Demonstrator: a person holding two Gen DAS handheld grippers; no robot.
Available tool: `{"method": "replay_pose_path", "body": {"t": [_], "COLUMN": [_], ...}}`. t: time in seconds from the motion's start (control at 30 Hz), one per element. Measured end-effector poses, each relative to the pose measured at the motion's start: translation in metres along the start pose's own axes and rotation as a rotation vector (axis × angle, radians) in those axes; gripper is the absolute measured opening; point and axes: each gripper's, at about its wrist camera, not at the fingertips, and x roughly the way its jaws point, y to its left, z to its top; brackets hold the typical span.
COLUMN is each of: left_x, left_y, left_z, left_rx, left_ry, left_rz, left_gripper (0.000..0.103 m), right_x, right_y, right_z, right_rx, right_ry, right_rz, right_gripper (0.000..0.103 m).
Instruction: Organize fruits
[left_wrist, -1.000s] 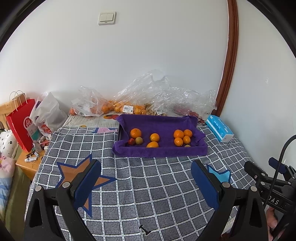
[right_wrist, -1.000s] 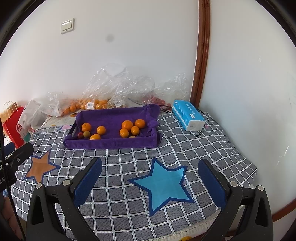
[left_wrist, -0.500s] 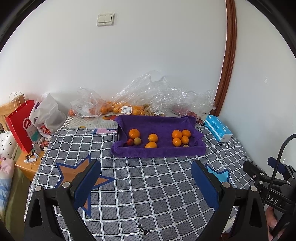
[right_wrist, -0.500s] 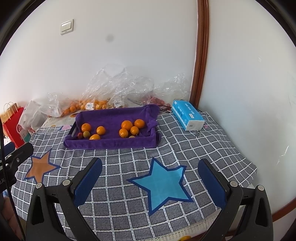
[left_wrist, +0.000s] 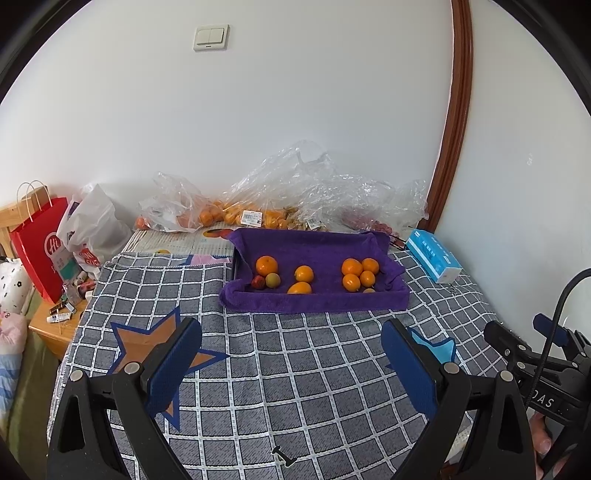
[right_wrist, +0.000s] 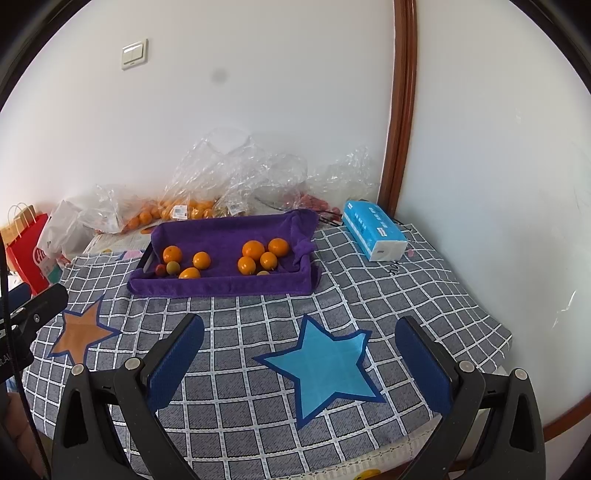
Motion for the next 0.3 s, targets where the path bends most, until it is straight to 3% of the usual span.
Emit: {"method": "replay_pose_path", "body": {"t": [0.3], "left_x": [0.0011], "left_y": [-0.0004], "left_z": [0.0003], "left_rx": [0.007], "left_ry": [-0.005], "left_rz": [0.0], "left_gripper": [0.098], "right_x": [0.0008], "right_y": [0.0015], "right_z": [0.0016], "right_rx": [0.0], "right_ry": [-0.001], "right_rz": [0.004], "right_gripper": [0.102]}}
